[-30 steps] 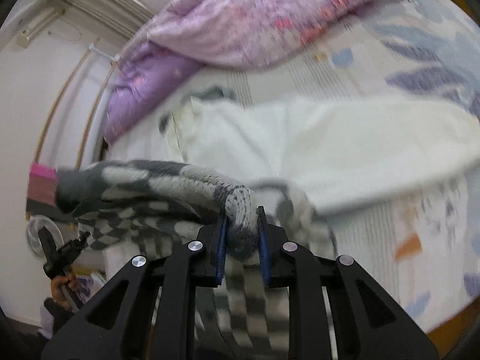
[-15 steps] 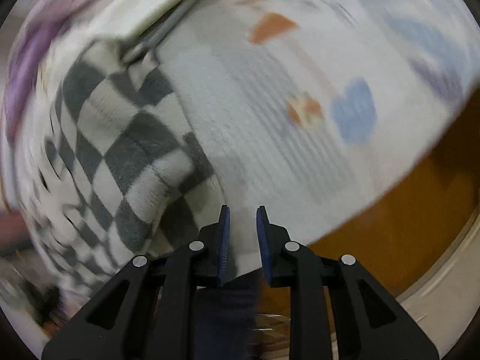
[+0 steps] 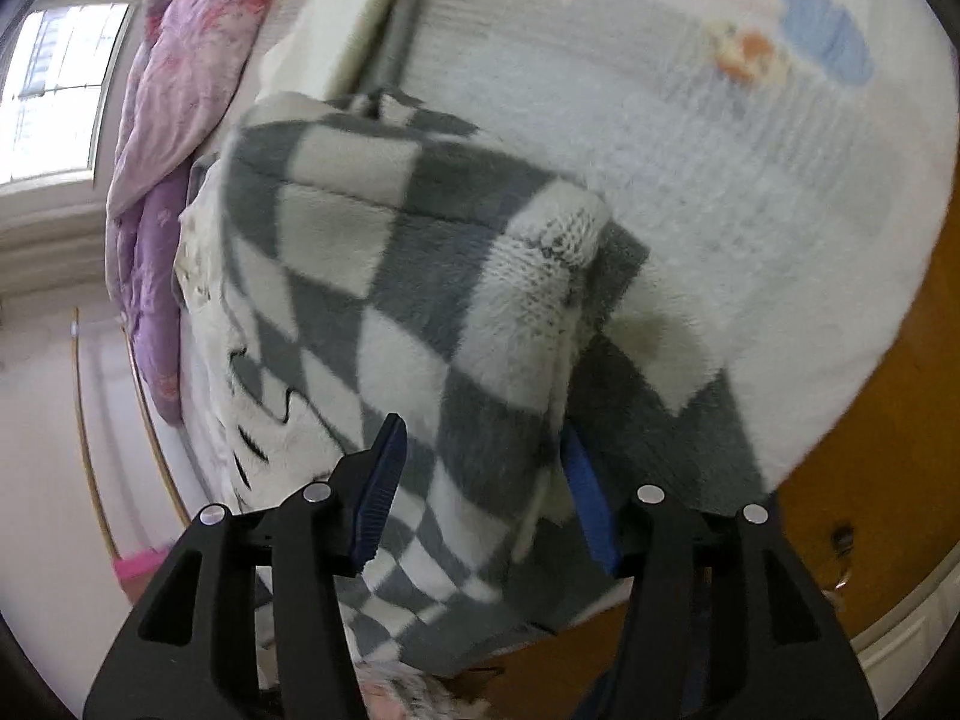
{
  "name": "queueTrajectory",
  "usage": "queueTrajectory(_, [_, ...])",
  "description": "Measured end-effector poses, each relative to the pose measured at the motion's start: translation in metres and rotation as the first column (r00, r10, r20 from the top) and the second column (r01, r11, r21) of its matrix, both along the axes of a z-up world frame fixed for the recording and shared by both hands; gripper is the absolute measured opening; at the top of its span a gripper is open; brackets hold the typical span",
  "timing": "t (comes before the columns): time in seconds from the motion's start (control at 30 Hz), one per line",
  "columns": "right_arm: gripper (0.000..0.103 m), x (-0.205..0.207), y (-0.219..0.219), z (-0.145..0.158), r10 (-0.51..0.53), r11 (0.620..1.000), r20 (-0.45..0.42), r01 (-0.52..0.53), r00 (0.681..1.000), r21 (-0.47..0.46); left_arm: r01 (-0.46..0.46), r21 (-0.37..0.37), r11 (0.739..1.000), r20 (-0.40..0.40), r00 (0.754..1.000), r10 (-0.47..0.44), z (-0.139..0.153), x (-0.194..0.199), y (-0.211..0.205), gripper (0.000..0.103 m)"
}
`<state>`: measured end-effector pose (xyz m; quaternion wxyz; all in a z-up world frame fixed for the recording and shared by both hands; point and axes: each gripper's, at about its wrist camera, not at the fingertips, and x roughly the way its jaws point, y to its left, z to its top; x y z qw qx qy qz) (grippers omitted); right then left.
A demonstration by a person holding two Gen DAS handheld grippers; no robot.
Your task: Fold large clothes
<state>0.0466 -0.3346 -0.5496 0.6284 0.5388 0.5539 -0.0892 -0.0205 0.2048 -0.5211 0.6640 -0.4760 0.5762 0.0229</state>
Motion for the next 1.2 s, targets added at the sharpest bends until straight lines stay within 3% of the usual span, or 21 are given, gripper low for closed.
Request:
queueTrajectory(0.03, [0.050, 0.000, -0.001, -0.004, -0.027, 1.000, 0.001, 0.027, 1.000, 0.011, 0.029, 0.052, 0.998, -0.008, 1.000, -0.029, -0.005, 0.005, -0.008, 0.072])
queueTrajectory(0.07, [0.042, -0.001, -0.001, -0.007, -0.053, 0.999, 0.005, 0.053, 0.999, 0.013, 0.045, 0.098, 0.994, -0.013, 0.999, -0.044, -0.009, 0.009, -0.012, 0.071])
queueTrajectory(0.1, [0.024, -0.001, -0.001, -0.006, -0.051, 0.999, 0.003, 0.051, 0.999, 0.003, 0.039, 0.118, 0.992, -0.027, 0.999, -0.036, -0.013, 0.012, -0.013, 0.067])
queueTrajectory(0.13, [0.017, 0.000, 0.000, -0.004, -0.035, 0.999, -0.001, 0.035, 0.999, -0.017, 0.034, 0.123, 0.992, -0.037, 0.999, -0.030, -0.015, 0.012, -0.012, 0.044])
queueTrajectory(0.2, [0.012, 0.005, 0.004, 0.010, 0.038, 0.996, 0.007, -0.038, 0.999, -0.085, 0.065, 0.160, 0.985, -0.054, 0.997, -0.057, -0.013, 0.015, -0.013, 0.023])
queueTrajectory(0.23, [0.012, 0.005, 0.005, 0.017, 0.076, 0.990, 0.010, -0.075, 0.997, -0.121, 0.108, 0.194, 0.975, -0.051, 0.994, -0.100, -0.008, 0.015, -0.016, 0.018])
queueTrajectory(0.33, [0.011, -0.007, 0.001, 0.034, 0.101, 0.985, 0.025, -0.096, 0.995, -0.146, 0.190, 0.218, 0.957, -0.061, 0.982, -0.181, 0.001, 0.004, -0.023, 0.017])
queueTrajectory(0.4, [0.011, -0.013, -0.002, 0.035, 0.117, 0.980, 0.018, -0.112, 0.993, -0.164, 0.188, 0.217, 0.958, -0.086, 0.981, -0.173, -0.005, -0.005, -0.020, 0.017])
queueTrajectory(0.53, [0.011, -0.015, 0.002, 0.013, 0.148, 0.971, -0.040, -0.153, 0.988, -0.186, 0.219, 0.226, 0.949, -0.171, 0.968, -0.182, -0.035, -0.009, -0.017, 0.018])
queueTrajectory(0.77, [0.011, -0.004, 0.012, -0.011, 0.213, 0.929, -0.114, -0.237, 0.970, -0.286, 0.287, 0.258, 0.923, -0.212, 0.948, -0.236, -0.048, 0.008, -0.028, 0.018])
queueTrajectory(0.83, [0.012, 0.002, 0.016, -0.010, 0.239, 0.913, -0.135, -0.270, 0.962, -0.306, 0.282, 0.232, 0.931, -0.208, 0.949, -0.236, -0.052, 0.007, -0.030, 0.018])
queueTrajectory(0.9, [0.016, 0.016, 0.031, 0.003, 0.323, 0.864, -0.155, -0.358, 0.934, -0.353, 0.257, 0.151, 0.955, -0.175, 0.957, -0.230, -0.046, 0.006, -0.026, 0.018])
queueTrajectory(0.97, [0.021, 0.025, 0.038, 0.021, 0.354, 0.848, -0.164, -0.390, 0.921, -0.358, 0.266, 0.131, 0.955, -0.126, 0.960, -0.250, -0.031, 0.001, -0.019, 0.024])
queueTrajectory(1.03, [0.028, 0.026, 0.039, 0.035, 0.351, 0.850, -0.158, -0.385, 0.923, -0.359, 0.266, 0.118, 0.957, -0.078, 0.963, -0.258, -0.013, -0.004, -0.010, 0.042])
queueTrajectory(1.1, [0.035, 0.024, 0.036, 0.046, 0.332, 0.850, -0.192, -0.381, 0.924, -0.363, 0.212, 0.140, 0.967, -0.055, 0.977, -0.206, -0.001, -0.009, 0.005, 0.050])
queueTrajectory(1.2, [0.039, 0.020, 0.034, 0.061, 0.306, 0.844, -0.255, -0.385, 0.917, -0.373, 0.103, 0.163, 0.981, -0.058, 0.994, -0.094, 0.006, -0.013, 0.031, 0.052])
